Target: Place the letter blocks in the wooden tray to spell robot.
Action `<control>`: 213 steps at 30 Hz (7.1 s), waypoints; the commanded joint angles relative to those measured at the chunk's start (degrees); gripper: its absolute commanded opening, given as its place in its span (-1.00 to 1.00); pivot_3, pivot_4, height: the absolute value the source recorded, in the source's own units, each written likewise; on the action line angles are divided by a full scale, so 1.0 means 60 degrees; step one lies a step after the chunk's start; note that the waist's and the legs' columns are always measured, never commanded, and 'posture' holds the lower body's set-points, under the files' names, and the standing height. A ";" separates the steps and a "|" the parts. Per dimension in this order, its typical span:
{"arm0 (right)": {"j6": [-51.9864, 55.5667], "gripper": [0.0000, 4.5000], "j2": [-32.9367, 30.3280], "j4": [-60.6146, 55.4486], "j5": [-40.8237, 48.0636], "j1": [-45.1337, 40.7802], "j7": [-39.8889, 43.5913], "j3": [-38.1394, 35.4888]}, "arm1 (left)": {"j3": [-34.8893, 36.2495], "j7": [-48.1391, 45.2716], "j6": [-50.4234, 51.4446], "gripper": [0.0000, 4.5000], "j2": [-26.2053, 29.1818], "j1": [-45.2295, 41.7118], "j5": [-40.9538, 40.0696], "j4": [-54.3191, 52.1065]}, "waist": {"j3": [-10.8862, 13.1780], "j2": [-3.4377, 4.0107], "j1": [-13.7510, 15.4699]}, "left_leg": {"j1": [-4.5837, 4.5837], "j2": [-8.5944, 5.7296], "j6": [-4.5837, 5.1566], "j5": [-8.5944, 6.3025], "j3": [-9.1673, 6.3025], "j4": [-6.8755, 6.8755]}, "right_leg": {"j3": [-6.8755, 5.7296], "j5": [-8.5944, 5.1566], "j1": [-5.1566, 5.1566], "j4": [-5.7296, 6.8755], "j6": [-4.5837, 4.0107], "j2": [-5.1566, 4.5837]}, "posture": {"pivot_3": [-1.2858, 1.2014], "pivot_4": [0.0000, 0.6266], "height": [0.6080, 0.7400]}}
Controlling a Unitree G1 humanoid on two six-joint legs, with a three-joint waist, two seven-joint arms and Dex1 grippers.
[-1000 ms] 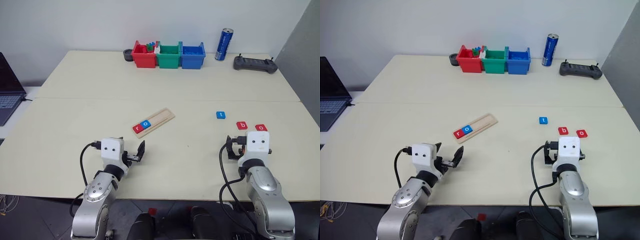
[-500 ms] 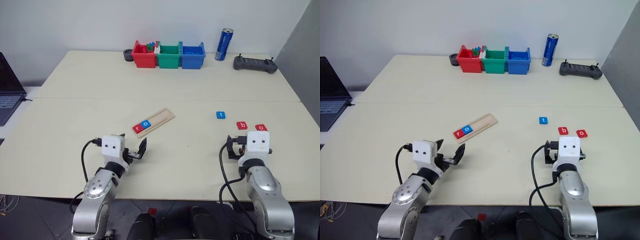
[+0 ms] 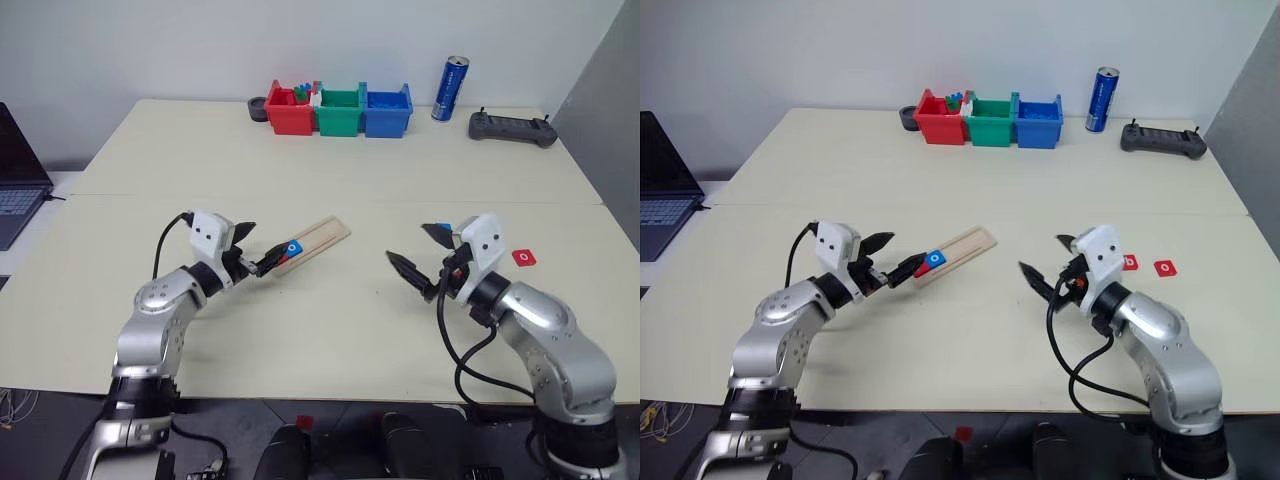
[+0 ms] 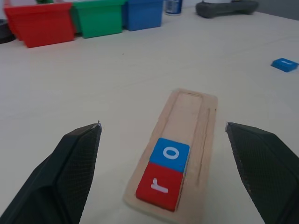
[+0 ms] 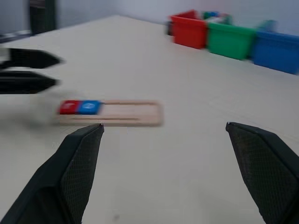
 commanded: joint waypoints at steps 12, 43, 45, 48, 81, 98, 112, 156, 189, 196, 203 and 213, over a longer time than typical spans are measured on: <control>-0.0227 0.98 -0.0999 0.0787 0.1042 -0.1102 0.1342 0.0352 | -0.1043 -0.3019 -0.3840 1.00 0.0384 -0.3078 0.1653 0.6565 | 0.0008 -0.0013 0.0002 | -0.0016 -0.0002 0.0001 -0.0001 -0.0019 0.0000 | -0.0016 0.0000 -0.0011 0.0003 0.0000 -0.0002 | 0.03 -0.52 1.00; 0.0646 1.00 -0.1196 -0.0194 0.2185 -0.0825 0.0663 0.0248 | -0.0982 -0.3217 -0.4673 0.61 -0.0046 -0.3569 0.2425 0.8385 | 0.0007 -0.0013 0.0003 | -0.0024 -0.0009 0.0001 0.0000 -0.0054 0.0010 | -0.0044 0.0001 -0.0008 0.0021 0.0000 -0.0008 | 0.03 -0.52 1.00; 0.0651 1.00 -0.1196 -0.0212 0.2214 -0.0807 0.0626 0.0236 | -0.0977 -0.3219 -0.4689 0.51 -0.0044 -0.3604 0.2441 0.8431 | 0.0007 -0.0013 0.0003 | -0.0024 -0.0010 0.0001 0.0000 -0.0055 0.0010 | -0.0045 0.0001 -0.0008 0.0021 0.0000 -0.0008 | 0.03 -0.52 1.00; 0.0624 1.00 -0.1204 -0.0225 0.2221 -0.0780 0.0574 0.0225 | -0.0996 -0.3248 -0.4742 0.51 -0.0059 -0.3648 0.2466 0.8490 | 0.0007 -0.0012 0.0004 | -0.0023 -0.0009 0.0001 0.0000 -0.0056 0.0011 | -0.0045 0.0001 -0.0008 0.0024 0.0000 -0.0008 | 0.03 -0.52 1.00; -0.1931 1.00 -0.4113 -0.0233 0.1776 0.1872 0.3160 -0.0926 | -0.2701 -0.6599 -0.5158 0.51 -0.1092 -0.2574 0.2122 0.5114 | 0.0008 -0.0017 0.0035 | -0.0050 -0.0012 0.0002 0.0002 -0.0074 0.0024 | -0.0059 0.0000 -0.0006 0.0019 0.0001 -0.0002 | 0.03 -0.52 1.00; -0.1883 1.00 -0.4014 -0.0169 0.1643 0.1663 0.3068 -0.0756 | -0.2907 -0.6474 -0.5796 0.51 -0.1400 -0.2801 0.2359 0.6003 | 0.0008 -0.0017 0.0060 | -0.0048 -0.0014 0.0002 0.0002 -0.0074 0.0028 | -0.0058 0.0000 -0.0004 0.0022 0.0001 -0.0003 | 0.03 -0.52 1.00; -0.1759 1.00 -0.3821 -0.0257 0.1622 0.1493 0.2784 -0.0539 | -0.2957 -0.5890 -0.5911 0.51 -0.1937 -0.3031 0.2517 0.6346 | 0.0008 -0.0017 0.0063 | -0.0047 -0.0015 0.0002 0.0002 -0.0075 0.0032 | -0.0057 0.0000 -0.0003 0.0028 0.0001 -0.0003 | 0.03 -0.52 1.00; -0.1063 1.00 -0.1460 0.0722 -0.0477 0.2047 -0.2767 -0.1482 | -0.2341 -0.3832 -0.2006 0.98 -0.1272 0.0729 0.0265 -0.1214 | 0.0004 -0.0016 0.0054 | 0.0031 -0.0009 0.0000 0.0003 -0.0001 0.0045 | 0.0030 -0.0013 -0.0004 0.0131 0.0001 0.0004 | 0.03 -0.52 1.00; 0.0408 1.00 0.0487 0.4610 -0.1214 -0.1130 -0.4462 -0.1744 | -0.2522 -0.3853 -0.2056 0.98 -0.0954 0.0469 0.0195 -0.1141 | 0.0003 -0.0014 -0.0013 | 0.0032 -0.0004 0.0002 0.0003 -0.0003 0.0031 | 0.0032 -0.0013 -0.0009 0.0131 -0.0001 0.0012 | 0.03 -0.52 1.00; 0.0472 1.00 0.0636 0.5220 -0.1081 -0.1451 -0.4526 -0.2068 | -0.2550 -0.3881 -0.1944 0.98 -0.0802 0.0371 0.0150 -0.1202 | 0.0003 -0.0014 -0.0010 | 0.0032 -0.0005 0.0002 0.0003 -0.0003 0.0029 | 0.0031 -0.0013 -0.0009 0.0130 -0.0001 0.0012 | 0.03 -0.52 1.00; 0.0667 1.00 0.0692 0.5638 -0.0902 -0.1670 -0.4480 -0.2164 | -0.2562 -0.3910 -0.1875 0.98 -0.0785 0.0221 0.0157 -0.1137 | 0.0003 -0.0013 -0.0016 | 0.0033 -0.0004 0.0002 0.0003 -0.0002 0.0028 | 0.0032 -0.0013 -0.0010 0.0130 -0.0001 0.0012 | 0.03 -0.52 1.00; 0.0768 1.00 0.0600 0.5828 -0.1074 -0.1634 -0.4512 -0.2139 | -0.2597 -0.3974 -0.1855 0.98 -0.0752 0.0215 0.0164 -0.1156 | 0.0003 -0.0013 -0.0018 | 0.0033 -0.0004 0.0002 0.0003 -0.0002 0.0028 | 0.0032 -0.0013 -0.0010 0.0129 0.0000 0.0012 | 0.03 -0.52 1.00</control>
